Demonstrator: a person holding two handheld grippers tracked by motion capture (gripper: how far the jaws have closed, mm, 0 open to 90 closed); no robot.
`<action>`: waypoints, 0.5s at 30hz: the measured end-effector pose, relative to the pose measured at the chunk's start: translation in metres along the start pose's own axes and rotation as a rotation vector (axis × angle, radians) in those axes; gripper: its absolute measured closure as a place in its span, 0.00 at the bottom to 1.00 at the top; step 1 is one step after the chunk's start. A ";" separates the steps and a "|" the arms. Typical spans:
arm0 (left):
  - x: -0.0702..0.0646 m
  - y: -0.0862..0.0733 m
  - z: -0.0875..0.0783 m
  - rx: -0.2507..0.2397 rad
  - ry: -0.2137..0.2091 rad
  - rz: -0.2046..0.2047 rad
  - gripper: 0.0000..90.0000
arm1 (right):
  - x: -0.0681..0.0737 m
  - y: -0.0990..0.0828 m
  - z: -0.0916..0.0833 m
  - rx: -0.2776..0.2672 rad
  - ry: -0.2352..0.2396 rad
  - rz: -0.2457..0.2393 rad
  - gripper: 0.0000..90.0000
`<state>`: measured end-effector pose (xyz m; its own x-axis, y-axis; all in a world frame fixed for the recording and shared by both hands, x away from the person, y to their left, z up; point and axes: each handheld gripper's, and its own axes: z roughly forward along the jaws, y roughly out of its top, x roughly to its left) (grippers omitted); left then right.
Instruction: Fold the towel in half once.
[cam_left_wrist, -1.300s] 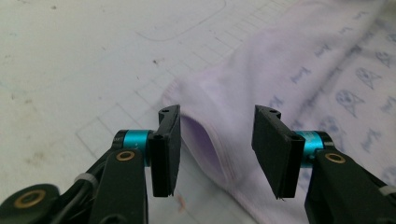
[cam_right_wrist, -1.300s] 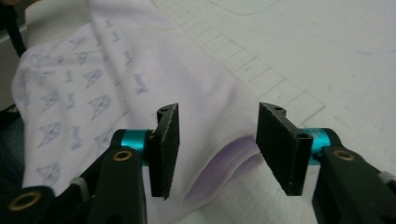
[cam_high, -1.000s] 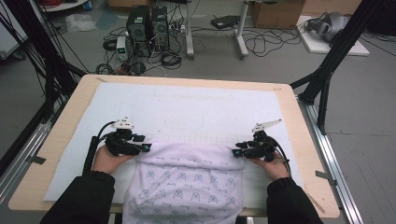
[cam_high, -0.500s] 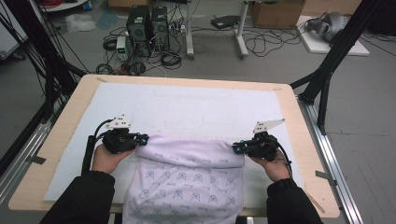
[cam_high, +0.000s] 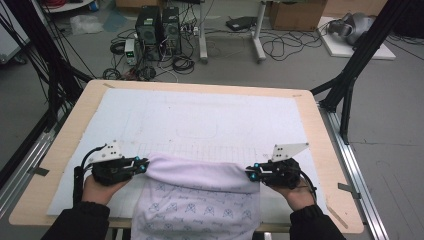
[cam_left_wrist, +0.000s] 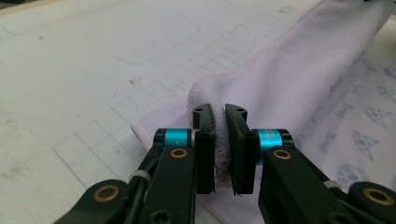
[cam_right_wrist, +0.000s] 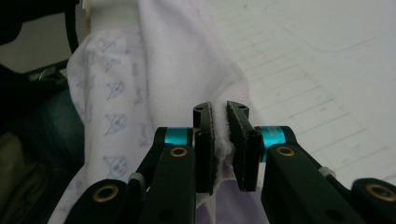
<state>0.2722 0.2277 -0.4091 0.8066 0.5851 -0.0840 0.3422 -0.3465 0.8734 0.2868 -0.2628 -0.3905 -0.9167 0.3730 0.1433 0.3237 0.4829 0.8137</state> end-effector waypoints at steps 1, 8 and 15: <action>-0.003 -0.003 -0.001 0.008 -0.003 0.005 0.91 | 0.003 -0.003 0.001 0.007 0.009 -0.001 0.90; -0.013 -0.019 -0.008 0.051 -0.039 0.010 0.90 | 0.015 -0.015 0.003 0.015 0.033 -0.014 0.90; -0.019 -0.026 -0.005 0.091 -0.040 0.018 0.83 | 0.026 -0.022 0.001 0.055 -0.017 -0.045 0.83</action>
<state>0.2456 0.2295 -0.4278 0.8309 0.5493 -0.0891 0.3684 -0.4230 0.8278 0.2564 -0.2629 -0.4049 -0.9266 0.3633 0.0968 0.2948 0.5421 0.7869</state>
